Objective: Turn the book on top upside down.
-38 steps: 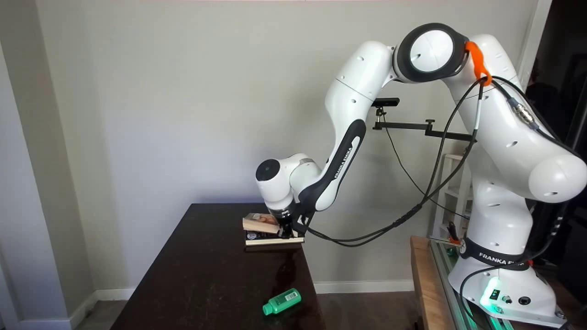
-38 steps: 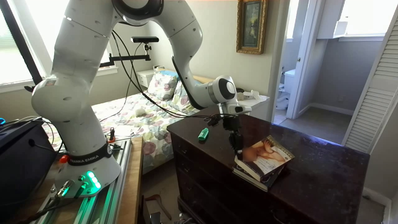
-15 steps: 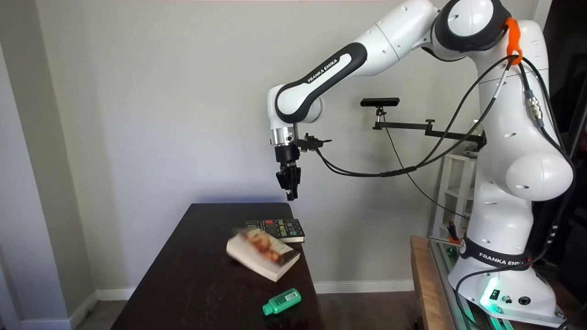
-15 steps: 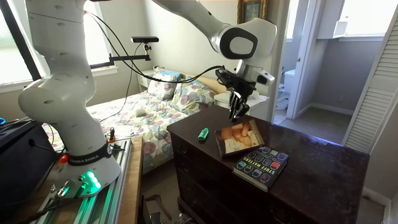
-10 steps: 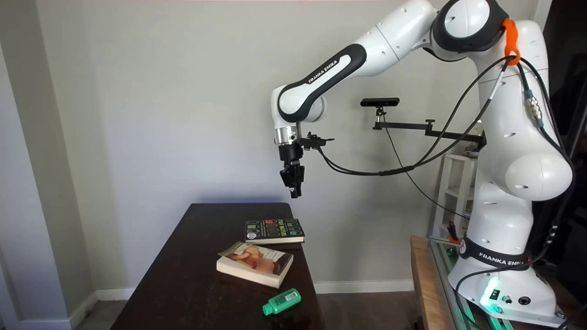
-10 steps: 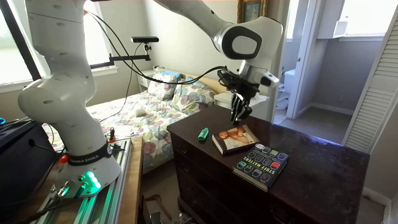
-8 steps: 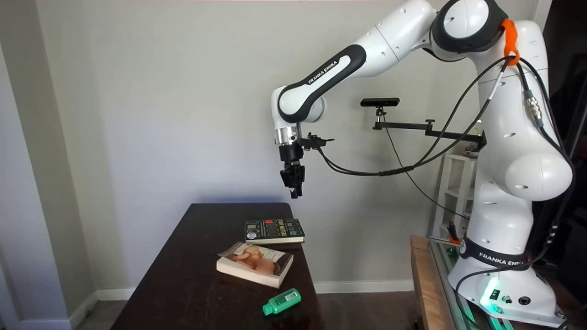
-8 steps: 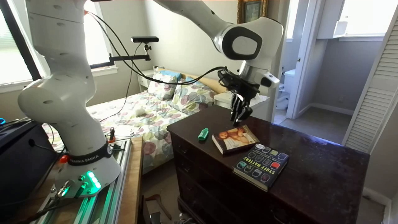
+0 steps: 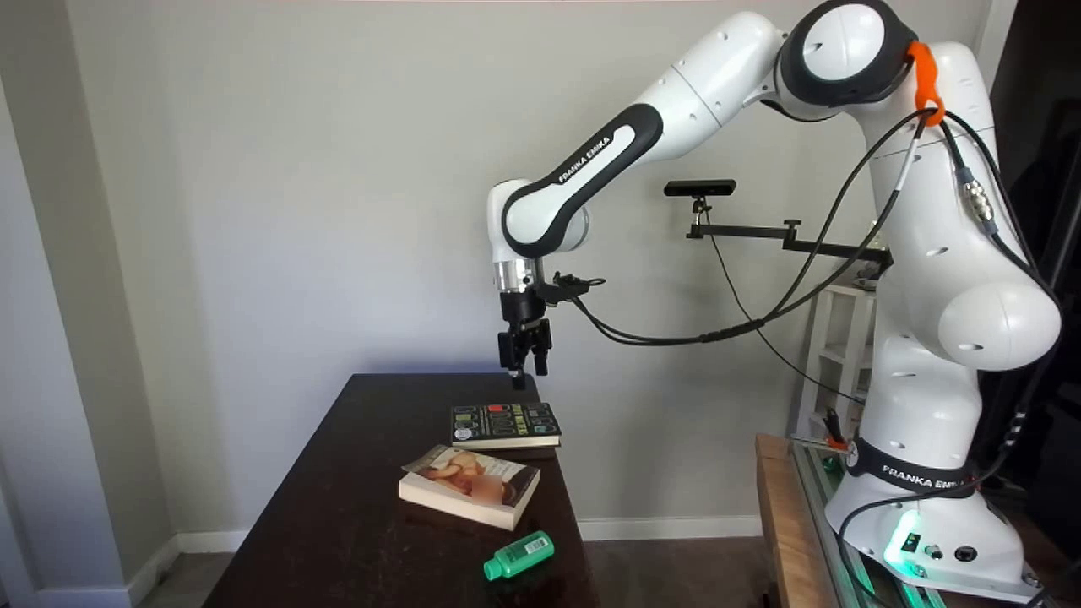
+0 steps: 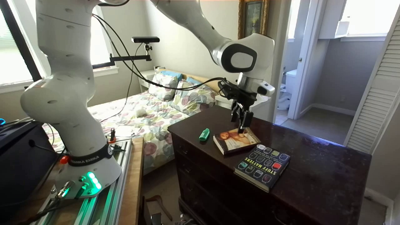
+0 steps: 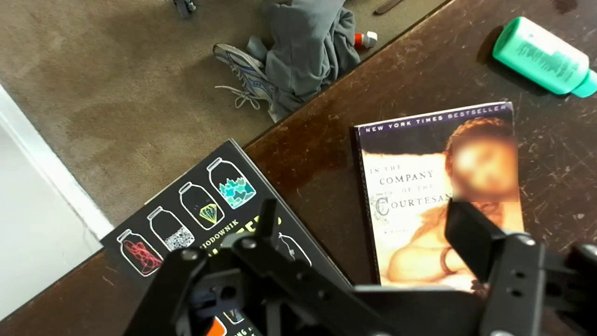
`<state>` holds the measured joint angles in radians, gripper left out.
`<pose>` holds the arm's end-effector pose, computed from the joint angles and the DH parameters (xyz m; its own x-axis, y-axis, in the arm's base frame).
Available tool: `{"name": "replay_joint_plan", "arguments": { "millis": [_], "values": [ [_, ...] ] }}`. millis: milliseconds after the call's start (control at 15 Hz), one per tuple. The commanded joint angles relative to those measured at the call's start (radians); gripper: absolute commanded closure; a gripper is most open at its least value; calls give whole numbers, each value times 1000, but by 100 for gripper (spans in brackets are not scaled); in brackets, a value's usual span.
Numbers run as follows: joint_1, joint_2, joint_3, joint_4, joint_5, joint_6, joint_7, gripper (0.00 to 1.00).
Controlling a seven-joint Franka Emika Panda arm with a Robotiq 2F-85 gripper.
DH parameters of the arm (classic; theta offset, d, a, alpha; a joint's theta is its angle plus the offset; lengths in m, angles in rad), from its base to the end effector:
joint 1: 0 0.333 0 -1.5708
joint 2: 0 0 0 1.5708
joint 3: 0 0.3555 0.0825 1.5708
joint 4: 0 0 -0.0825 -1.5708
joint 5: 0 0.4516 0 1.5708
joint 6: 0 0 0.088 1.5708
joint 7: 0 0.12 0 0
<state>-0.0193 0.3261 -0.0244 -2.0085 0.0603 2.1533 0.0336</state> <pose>0.6398 -0.0246 0.2568 0.9772 -0.1096 -0.1818 -0.1169 -0.9927 -0.0296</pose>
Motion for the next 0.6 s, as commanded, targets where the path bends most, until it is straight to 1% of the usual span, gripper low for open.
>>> {"name": "replay_joint_plan", "arguments": {
  "millis": [0, 333, 533],
  "values": [
    [63, 42, 2, -27, -96, 121, 84, 0],
    [156, 107, -11, -38, -250, 243, 174, 0],
    [191, 137, -12, -40, -299, 292, 210, 0]
  ]
}}
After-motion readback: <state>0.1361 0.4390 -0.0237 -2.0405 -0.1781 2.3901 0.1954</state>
